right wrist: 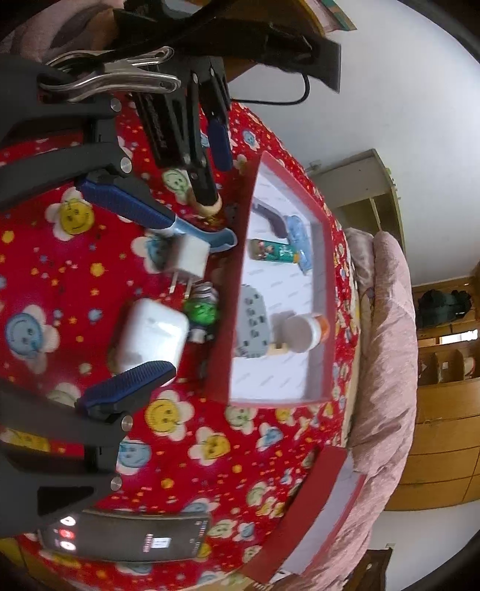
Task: Organize rigid objects
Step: 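Move the right gripper to the blue clip while the left approaches the round chess piece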
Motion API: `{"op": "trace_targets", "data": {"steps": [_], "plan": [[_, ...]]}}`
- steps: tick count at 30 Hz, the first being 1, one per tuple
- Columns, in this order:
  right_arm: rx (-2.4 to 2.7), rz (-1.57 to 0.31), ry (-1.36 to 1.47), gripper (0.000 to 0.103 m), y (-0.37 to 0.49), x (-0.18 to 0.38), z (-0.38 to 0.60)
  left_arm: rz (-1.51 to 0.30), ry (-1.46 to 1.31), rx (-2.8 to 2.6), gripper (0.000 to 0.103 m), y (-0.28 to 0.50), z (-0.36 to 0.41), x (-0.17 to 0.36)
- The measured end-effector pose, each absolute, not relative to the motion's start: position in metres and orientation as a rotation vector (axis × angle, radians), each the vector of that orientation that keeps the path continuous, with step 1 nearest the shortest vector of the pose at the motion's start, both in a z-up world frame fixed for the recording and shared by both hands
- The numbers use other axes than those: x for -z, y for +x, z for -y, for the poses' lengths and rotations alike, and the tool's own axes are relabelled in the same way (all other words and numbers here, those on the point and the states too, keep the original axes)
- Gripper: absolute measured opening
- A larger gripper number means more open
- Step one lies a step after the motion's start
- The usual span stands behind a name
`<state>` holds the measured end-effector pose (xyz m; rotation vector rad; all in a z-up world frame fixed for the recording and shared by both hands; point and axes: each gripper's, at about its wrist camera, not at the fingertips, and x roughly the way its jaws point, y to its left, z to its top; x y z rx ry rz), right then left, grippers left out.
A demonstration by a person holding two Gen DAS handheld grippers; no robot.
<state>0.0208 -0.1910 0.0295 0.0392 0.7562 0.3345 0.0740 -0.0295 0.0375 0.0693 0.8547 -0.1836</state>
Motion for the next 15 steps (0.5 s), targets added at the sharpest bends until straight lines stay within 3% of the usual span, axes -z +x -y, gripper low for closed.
{"op": "trace_targets", "data": {"steps": [10,13,15], "plan": [[-0.356,-0.768,0.064,0.076,0.0189,-0.0251,0.1904,-0.856,0.086,0.175,0.051,0.0812,0.0355,-0.0267],[-0.362,-0.771,0.067,0.076,0.0187,-0.0247,0.189,-0.859,0.084,0.204,0.034,0.0817,0.0371,-0.0264],[-0.364,-0.775,0.07,0.076,0.0184,-0.0243,0.188,-0.865,0.081,0.22,0.033,0.0806,0.0368,-0.0271]]}}
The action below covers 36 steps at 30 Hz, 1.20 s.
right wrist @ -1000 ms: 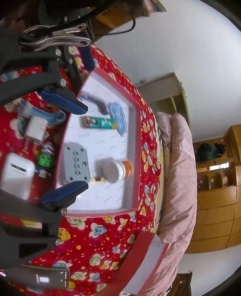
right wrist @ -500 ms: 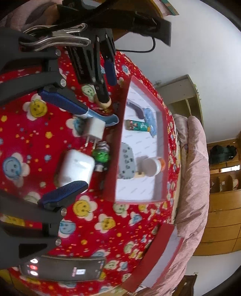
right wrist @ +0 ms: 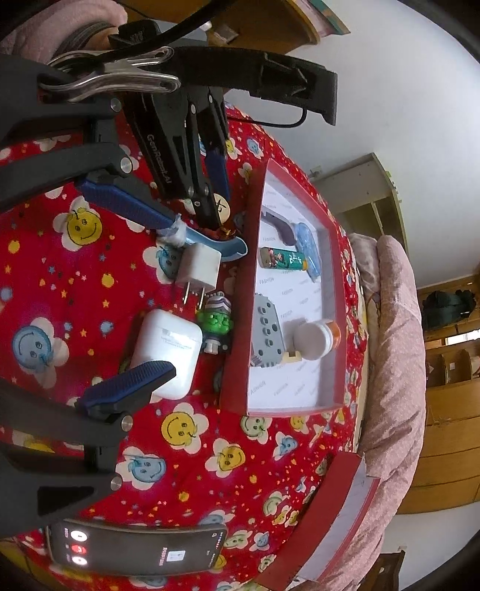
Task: Organize rigid objects
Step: 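Move the right gripper to the blue clip while the left approaches the round chess piece, then grasp the blue clip with white tape with the right gripper while the left grasps the chess piece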
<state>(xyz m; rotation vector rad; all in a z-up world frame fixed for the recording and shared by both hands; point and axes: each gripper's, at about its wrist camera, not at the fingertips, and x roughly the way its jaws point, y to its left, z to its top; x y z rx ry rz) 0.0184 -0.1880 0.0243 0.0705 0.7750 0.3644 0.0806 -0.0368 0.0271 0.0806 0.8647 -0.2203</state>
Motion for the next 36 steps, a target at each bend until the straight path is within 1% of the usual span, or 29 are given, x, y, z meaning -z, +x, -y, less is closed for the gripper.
{"op": "trace_targets", "data": {"steps": [8,9,10,12,13,15,20,23,27,32,33,36], "plan": [[-0.382,-0.806,0.081,0.076,0.017,-0.02,0.178,-0.849,0.048,0.185,0.033,0.066,0.015,-0.037],[-0.391,-0.814,0.086,0.074,0.017,-0.019,0.175,-0.846,0.048,0.173,0.033,0.064,0.012,-0.038],[-0.397,-0.819,0.091,0.072,0.017,-0.018,0.173,-0.843,0.048,0.162,0.033,0.062,0.008,-0.038],[-0.416,-0.835,0.105,0.059,0.017,-0.015,0.168,-0.841,0.046,0.145,0.033,0.058,0.002,-0.038],[-0.427,-0.846,0.108,0.054,0.017,-0.014,0.163,-0.84,0.043,0.138,0.033,0.057,-0.001,-0.037],[-0.433,-0.857,0.105,0.05,0.018,-0.012,0.156,-0.846,0.043,0.122,0.033,0.056,-0.007,-0.032],[-0.43,-0.879,0.078,0.049,0.026,-0.007,0.136,-0.854,0.002,0.135,0.033,0.058,-0.017,-0.025],[-0.402,-0.88,0.044,0.044,0.031,-0.004,0.128,-0.839,-0.008,0.144,0.033,0.057,-0.018,-0.024],[-0.38,-0.874,0.033,0.04,0.039,-0.003,0.125,-0.827,-0.007,0.145,0.033,0.054,-0.02,-0.023],[-0.347,-0.863,0.014,0.027,0.042,-0.002,0.123,-0.824,-0.009,0.146,0.033,0.055,-0.019,-0.023],[-0.343,-0.863,0.017,0.02,0.042,-0.002,0.124,-0.823,-0.008,0.145,0.033,0.055,-0.019,-0.023],[-0.348,-0.875,0.038,0.02,0.039,-0.002,0.129,-0.825,-0.01,0.146,0.033,0.055,-0.02,-0.023]]}}
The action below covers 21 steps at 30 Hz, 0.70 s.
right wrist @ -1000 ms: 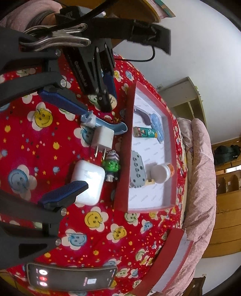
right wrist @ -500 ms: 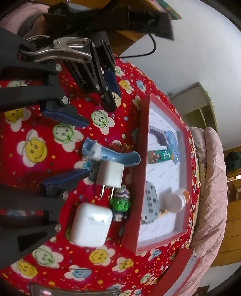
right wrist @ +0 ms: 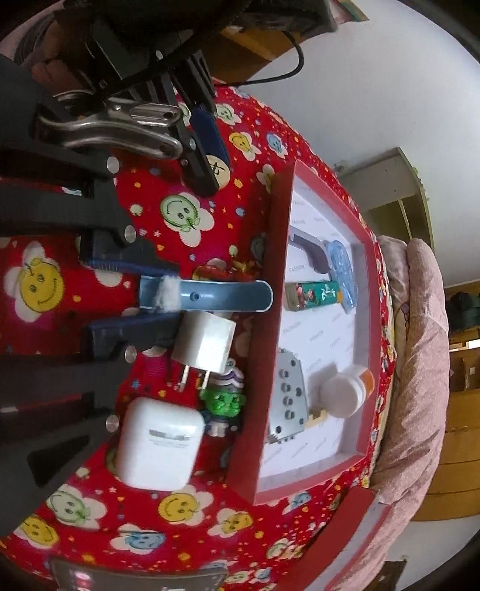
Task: Organize rigid objects
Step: 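Grasp the blue clip with white tape with the right gripper while the left grasps the chess piece, then carry the blue clip and chess piece over the tray with both grippers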
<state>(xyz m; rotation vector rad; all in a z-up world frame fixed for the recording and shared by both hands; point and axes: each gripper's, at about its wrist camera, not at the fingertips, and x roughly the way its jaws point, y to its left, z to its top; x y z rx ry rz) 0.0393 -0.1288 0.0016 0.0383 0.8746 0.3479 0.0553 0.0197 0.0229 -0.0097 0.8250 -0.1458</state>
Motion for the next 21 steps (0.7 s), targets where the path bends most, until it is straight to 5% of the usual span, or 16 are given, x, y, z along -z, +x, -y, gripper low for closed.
{"op": "trace_targets", "data": {"steps": [21], "plan": [[-0.4,-0.869,0.018,0.021,0.015,0.002,0.13,-0.825,-0.017,0.145,0.033,0.054,-0.019,-0.024]]}}
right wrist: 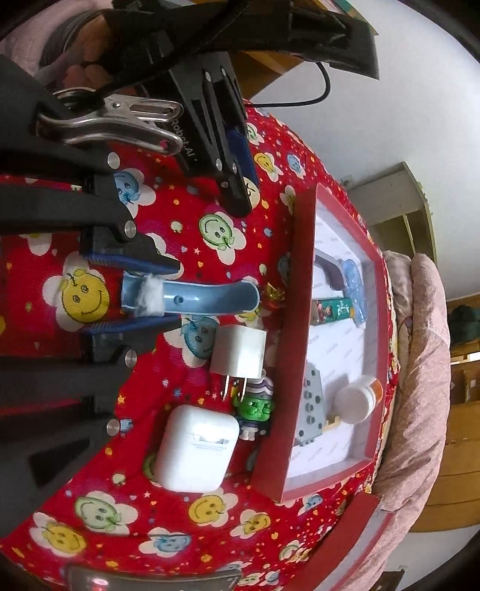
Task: Organize rigid objects
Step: 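Carry the blue clip and chess piece over the tray with both grippers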
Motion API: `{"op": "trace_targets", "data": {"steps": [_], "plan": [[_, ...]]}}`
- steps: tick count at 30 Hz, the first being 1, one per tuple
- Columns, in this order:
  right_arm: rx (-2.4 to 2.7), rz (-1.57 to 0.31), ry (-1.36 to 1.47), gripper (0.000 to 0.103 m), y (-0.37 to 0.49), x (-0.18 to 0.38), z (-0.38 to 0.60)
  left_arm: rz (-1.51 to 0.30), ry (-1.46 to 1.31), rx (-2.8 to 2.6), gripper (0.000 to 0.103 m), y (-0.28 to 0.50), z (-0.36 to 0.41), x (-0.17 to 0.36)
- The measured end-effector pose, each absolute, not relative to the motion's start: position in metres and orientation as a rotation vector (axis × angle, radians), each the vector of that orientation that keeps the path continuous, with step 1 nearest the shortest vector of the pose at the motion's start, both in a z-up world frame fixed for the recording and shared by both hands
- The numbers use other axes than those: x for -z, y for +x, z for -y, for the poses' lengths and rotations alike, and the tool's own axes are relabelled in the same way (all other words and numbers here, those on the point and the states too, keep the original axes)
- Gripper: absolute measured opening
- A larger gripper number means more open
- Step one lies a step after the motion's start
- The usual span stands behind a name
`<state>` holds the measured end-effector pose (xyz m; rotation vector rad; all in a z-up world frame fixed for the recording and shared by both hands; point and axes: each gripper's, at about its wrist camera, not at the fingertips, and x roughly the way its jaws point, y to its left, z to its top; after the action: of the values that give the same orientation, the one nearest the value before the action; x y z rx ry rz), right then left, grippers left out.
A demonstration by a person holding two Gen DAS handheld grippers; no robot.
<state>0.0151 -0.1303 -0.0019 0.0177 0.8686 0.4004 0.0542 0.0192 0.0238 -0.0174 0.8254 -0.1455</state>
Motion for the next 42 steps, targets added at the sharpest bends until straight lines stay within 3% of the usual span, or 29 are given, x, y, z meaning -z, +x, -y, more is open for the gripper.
{"op": "trace_targets", "data": {"steps": [18,42], "plan": [[-0.487,-0.821,0.107,0.02,0.005,-0.014,0.144,-0.792,-0.063,0.163,0.033,0.053,-0.02,-0.058],[-0.452,-0.721,0.159,0.02,0.034,-0.048,0.183,-0.789,-0.038,0.173,0.033,0.108,-0.004,-0.093]]}}
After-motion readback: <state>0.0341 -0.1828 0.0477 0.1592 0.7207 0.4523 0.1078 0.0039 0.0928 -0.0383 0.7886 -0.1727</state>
